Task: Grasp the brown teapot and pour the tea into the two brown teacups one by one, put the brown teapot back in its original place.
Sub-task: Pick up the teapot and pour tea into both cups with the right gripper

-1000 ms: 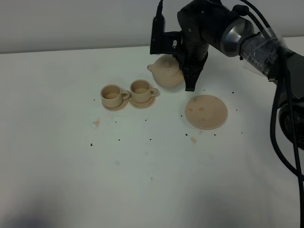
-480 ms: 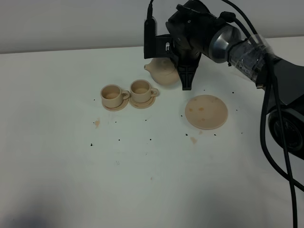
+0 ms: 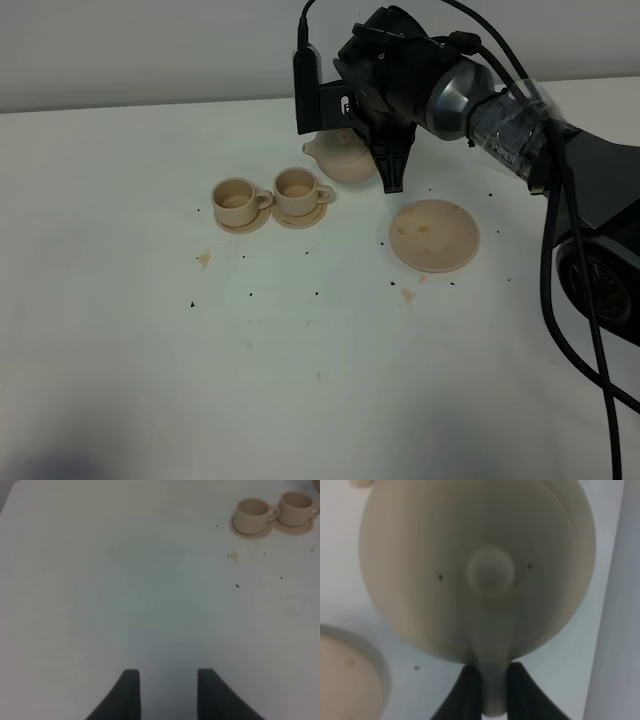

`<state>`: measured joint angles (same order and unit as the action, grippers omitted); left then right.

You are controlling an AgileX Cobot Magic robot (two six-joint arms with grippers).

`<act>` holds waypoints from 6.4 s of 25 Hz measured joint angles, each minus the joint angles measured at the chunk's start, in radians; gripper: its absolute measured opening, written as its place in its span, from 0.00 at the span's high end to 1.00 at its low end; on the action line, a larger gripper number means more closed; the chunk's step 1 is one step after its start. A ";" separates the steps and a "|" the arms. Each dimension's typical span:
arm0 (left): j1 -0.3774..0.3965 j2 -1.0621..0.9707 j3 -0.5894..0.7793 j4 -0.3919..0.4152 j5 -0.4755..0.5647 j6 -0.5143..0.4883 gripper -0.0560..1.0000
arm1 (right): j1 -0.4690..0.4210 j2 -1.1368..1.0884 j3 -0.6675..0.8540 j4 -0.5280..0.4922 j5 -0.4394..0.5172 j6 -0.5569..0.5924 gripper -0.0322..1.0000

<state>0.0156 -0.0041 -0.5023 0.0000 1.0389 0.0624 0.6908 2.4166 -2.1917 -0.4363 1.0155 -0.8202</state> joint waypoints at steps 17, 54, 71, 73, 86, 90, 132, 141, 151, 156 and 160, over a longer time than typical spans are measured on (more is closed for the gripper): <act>0.000 0.000 0.000 0.000 0.000 0.000 0.64 | 0.038 0.034 0.004 -0.100 0.031 -0.042 0.84; 0.000 0.000 0.000 0.000 0.000 0.000 0.64 | 0.093 0.040 0.006 -0.273 0.008 -0.006 0.84; 0.000 0.000 0.000 0.000 0.000 0.000 0.64 | 0.104 0.040 0.006 -0.334 0.009 -0.010 0.84; 0.000 0.000 0.000 0.000 0.000 0.000 0.64 | 0.107 0.040 0.006 -0.341 0.008 -0.011 0.84; 0.000 0.000 0.000 0.000 0.000 0.000 0.64 | 0.109 0.040 0.006 -0.342 0.006 -0.029 0.84; 0.000 0.000 0.000 0.000 0.000 0.000 0.64 | 0.109 0.040 0.006 -0.345 0.006 -0.043 0.84; 0.000 0.000 0.000 0.000 0.000 0.000 0.64 | 0.127 0.040 0.006 -0.421 -0.015 -0.094 0.84; 0.000 0.000 0.000 0.000 0.000 0.000 0.64 | 0.127 0.040 0.006 -0.424 -0.014 -0.104 0.84; 0.000 0.000 0.000 0.000 0.000 0.000 0.64 | 0.127 0.040 0.006 -0.447 -0.016 -0.105 0.84; 0.000 0.000 0.000 0.000 0.000 0.000 0.64 | 0.127 0.040 0.006 -0.459 -0.017 -0.105 0.84; 0.000 0.000 0.000 0.000 0.000 0.000 0.64 | 0.127 0.040 0.006 -0.463 -0.017 -0.105 0.84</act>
<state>0.0156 -0.0041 -0.5023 0.0000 1.0389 0.0624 0.8181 2.4567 -2.1860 -0.8992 0.9990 -0.9256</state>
